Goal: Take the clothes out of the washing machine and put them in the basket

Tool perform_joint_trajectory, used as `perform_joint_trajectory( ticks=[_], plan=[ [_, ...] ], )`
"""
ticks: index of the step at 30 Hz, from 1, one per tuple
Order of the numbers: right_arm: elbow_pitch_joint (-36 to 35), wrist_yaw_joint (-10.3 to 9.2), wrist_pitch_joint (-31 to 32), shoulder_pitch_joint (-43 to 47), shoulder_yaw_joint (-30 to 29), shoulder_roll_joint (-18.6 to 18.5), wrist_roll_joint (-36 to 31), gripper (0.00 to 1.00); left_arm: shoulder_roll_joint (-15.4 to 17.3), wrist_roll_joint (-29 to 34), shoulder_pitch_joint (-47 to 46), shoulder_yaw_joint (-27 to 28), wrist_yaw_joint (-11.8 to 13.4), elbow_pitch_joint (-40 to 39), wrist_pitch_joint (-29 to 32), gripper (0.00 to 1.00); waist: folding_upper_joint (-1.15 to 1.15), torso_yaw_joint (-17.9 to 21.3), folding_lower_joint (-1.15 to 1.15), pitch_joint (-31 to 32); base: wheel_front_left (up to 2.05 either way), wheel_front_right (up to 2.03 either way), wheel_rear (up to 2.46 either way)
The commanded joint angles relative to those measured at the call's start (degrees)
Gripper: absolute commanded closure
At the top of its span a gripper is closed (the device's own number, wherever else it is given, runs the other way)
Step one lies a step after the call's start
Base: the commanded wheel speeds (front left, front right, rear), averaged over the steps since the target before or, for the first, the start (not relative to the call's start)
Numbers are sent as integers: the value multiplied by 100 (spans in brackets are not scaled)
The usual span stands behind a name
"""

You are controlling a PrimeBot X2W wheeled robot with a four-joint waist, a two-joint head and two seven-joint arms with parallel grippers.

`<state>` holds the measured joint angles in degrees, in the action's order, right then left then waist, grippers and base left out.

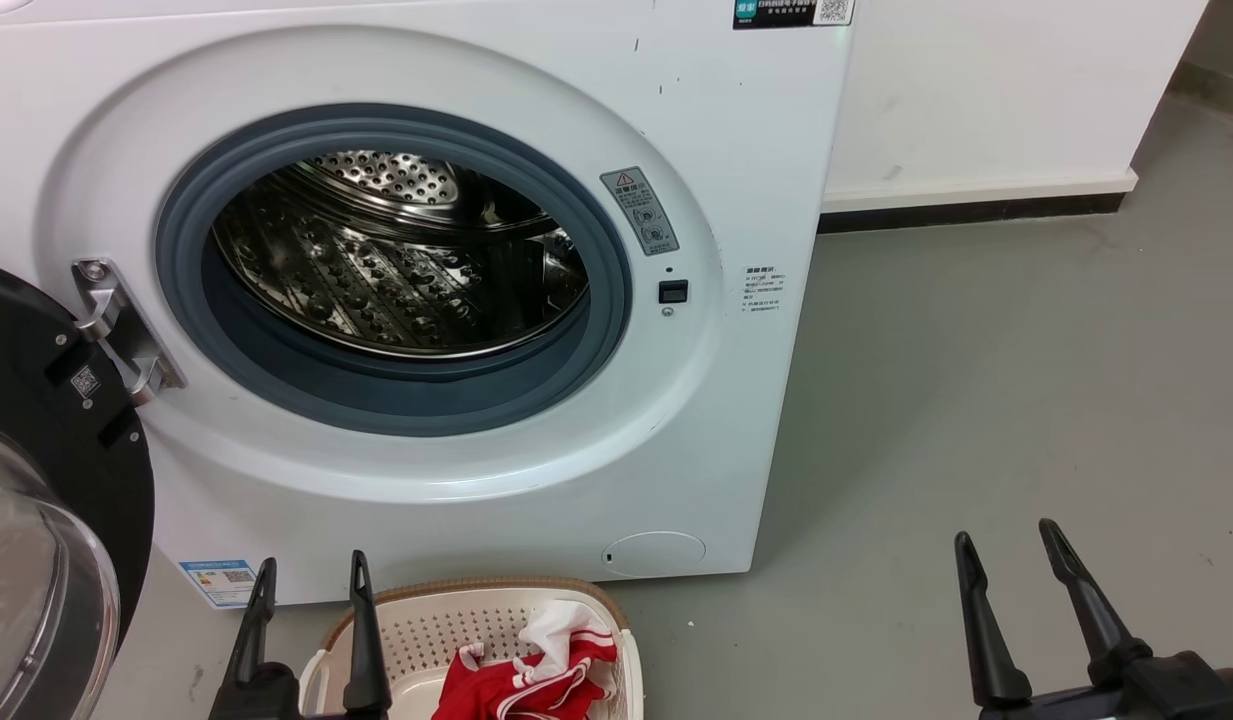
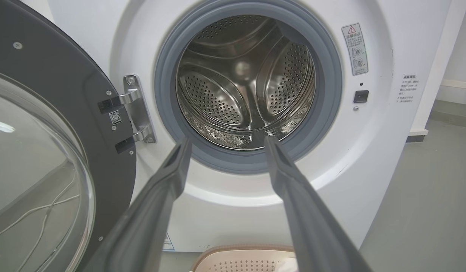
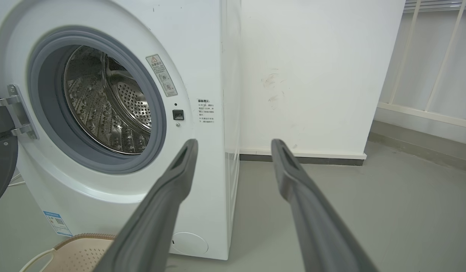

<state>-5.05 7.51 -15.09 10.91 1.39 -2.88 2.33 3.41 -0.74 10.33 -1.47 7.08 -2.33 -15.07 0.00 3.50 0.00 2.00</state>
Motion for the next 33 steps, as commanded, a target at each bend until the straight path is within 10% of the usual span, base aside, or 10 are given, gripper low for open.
perform_joint_trajectory(
  ticks=[1, 22, 23, 33],
  plan=[
    [13, -4, -11, 40, 5, 1, 33, 0, -13, 0, 65, 16, -3, 13, -15, 0, 0, 4, 0, -3, 0, 0, 0],
    [28, -4, -11, -2, 52, 1, 12, 0, -21, 1, 22, 208, -159, 184, -15, 0, 0, 19, 0, -12, 0, 0, 0],
    [39, 0, 0, 3, 50, 1, 2, 100, -14, -5, 20, 195, -154, 188, 2, 100, 0, 19, 0, -12, 0, 0, 0],
    [317, 0, 141, -102, 56, -56, 923, 100, -28, -883, -124, 229, -276, 488, 205, 100, 0, -2, 0, -24, 0, 0, 0]
  ],
)
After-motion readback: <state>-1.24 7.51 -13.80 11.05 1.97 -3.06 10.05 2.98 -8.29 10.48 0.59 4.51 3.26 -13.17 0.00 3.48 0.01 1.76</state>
